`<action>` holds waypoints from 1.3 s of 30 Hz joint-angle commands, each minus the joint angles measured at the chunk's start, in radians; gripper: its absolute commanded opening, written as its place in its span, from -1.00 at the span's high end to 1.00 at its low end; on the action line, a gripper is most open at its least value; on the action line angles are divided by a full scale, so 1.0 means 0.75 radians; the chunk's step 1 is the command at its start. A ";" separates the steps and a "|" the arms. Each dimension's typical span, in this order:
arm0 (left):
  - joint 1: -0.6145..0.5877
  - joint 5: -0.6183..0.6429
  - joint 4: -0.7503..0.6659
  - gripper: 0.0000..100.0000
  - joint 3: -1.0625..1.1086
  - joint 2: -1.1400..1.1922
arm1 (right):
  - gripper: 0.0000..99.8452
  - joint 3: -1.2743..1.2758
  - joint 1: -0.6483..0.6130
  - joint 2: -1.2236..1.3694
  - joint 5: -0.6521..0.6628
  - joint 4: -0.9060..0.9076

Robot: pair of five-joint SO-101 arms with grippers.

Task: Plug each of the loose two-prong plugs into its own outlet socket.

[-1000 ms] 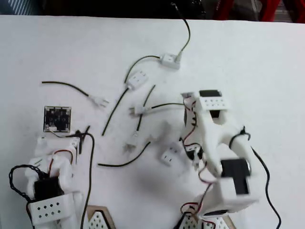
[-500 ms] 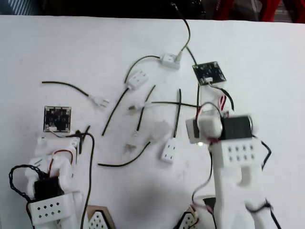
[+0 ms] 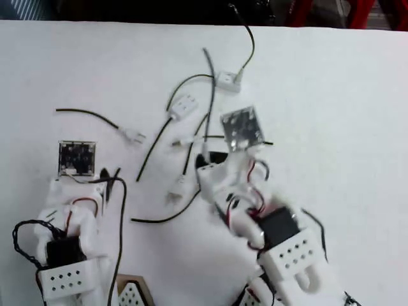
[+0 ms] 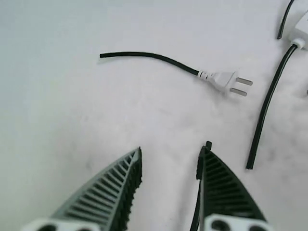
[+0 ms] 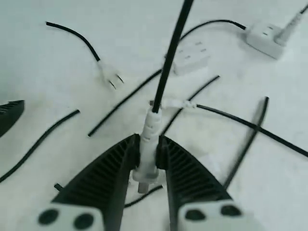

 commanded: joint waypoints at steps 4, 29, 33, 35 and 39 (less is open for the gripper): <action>0.167 0.014 -0.149 0.62 -0.014 -0.019 | 0.97 0.284 -0.087 -0.195 -0.012 -0.402; 0.672 0.004 0.078 0.43 -0.319 -0.019 | 0.97 0.694 -0.392 -0.838 -0.002 -0.271; 0.764 0.004 0.155 0.43 -0.387 -0.019 | 0.97 0.696 -0.392 -0.850 -0.002 -0.253; 0.809 0.004 0.182 0.43 -0.407 -0.019 | 0.97 0.696 -0.392 -0.848 -0.002 -0.253; 0.832 0.002 0.190 0.43 -0.415 -0.019 | 0.97 0.696 -0.392 -0.852 -0.002 -0.232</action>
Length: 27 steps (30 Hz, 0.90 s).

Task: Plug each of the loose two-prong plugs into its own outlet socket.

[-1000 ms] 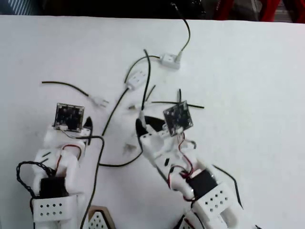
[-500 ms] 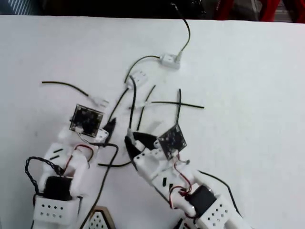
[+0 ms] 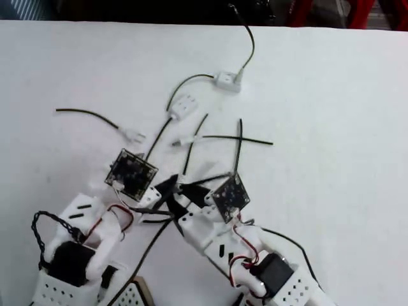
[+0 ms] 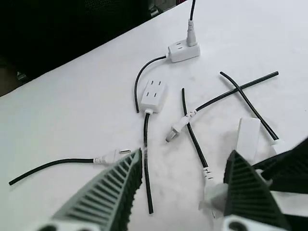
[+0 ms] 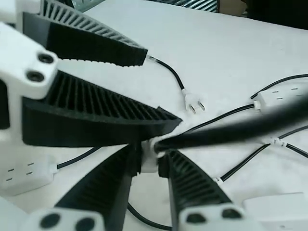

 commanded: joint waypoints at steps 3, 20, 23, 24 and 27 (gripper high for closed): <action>-0.030 0.004 0.002 0.43 -0.063 -0.003 | 0.97 -0.010 -0.005 -0.030 0.002 0.032; -0.594 -0.297 0.381 0.43 -0.687 0.654 | 0.97 -0.008 0.369 -0.019 0.002 -0.056; -0.594 -0.331 0.495 0.42 -0.839 0.868 | 0.97 -0.006 0.474 -0.019 0.002 -0.116; -0.588 -0.329 0.516 0.42 -0.869 0.924 | 0.97 0.006 0.508 -0.019 0.002 -0.144; -0.510 -0.325 0.536 0.36 -0.919 1.051 | 0.97 0.057 0.623 -0.019 0.002 -0.283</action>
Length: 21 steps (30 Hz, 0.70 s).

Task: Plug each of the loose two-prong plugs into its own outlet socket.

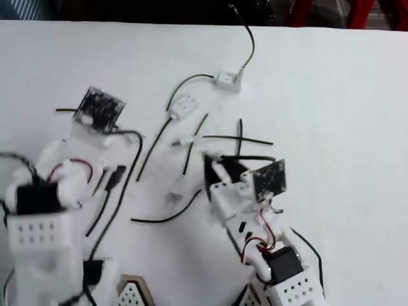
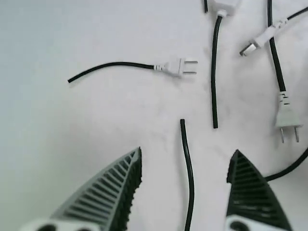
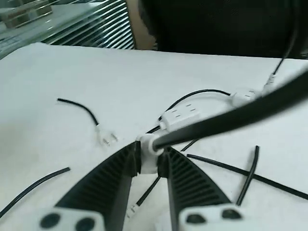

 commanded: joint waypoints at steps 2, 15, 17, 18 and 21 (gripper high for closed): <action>0.142 -0.006 0.016 0.33 -0.102 0.173 | 0.97 0.029 0.183 -0.011 -0.006 -0.208; 0.645 0.309 -0.434 0.33 -0.100 0.617 | 0.97 0.025 0.662 -0.013 -0.231 -0.410; 0.682 0.323 -0.524 0.33 -0.100 0.723 | 0.97 0.018 0.674 -0.013 -0.233 -0.408; 0.699 0.323 -0.569 0.33 -0.100 0.772 | 0.97 0.014 0.674 -0.011 -0.233 -0.404; 0.729 0.323 -0.685 0.33 -0.106 0.897 | 0.97 0.012 0.674 -0.011 -0.233 -0.402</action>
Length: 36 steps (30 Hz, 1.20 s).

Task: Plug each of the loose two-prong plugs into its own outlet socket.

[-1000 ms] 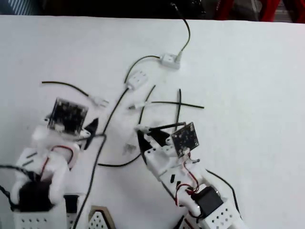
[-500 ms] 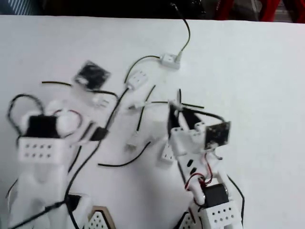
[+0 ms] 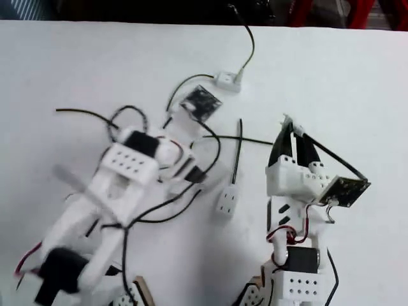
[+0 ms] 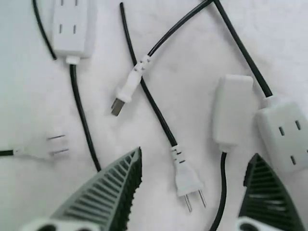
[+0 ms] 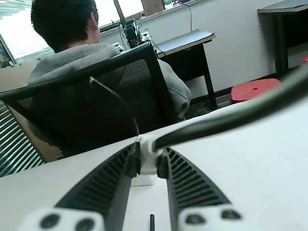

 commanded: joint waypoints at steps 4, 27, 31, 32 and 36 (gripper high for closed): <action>0.048 0.014 -0.248 0.33 -0.074 0.230 | 0.97 -0.035 0.009 -0.011 -0.008 -0.028; 0.144 0.002 -0.374 0.68 -0.033 0.357 | 0.97 -0.035 0.005 -0.011 -0.002 -0.024; 0.148 0.006 -0.370 0.56 -0.025 0.357 | 0.97 -0.035 0.005 -0.011 -0.002 -0.024; 0.146 0.010 -0.370 0.51 -0.025 0.357 | 0.97 -0.033 0.001 -0.011 0.000 -0.024; 0.148 0.012 -0.370 0.45 -0.029 0.357 | 0.97 -0.029 -0.040 -0.011 0.000 -0.021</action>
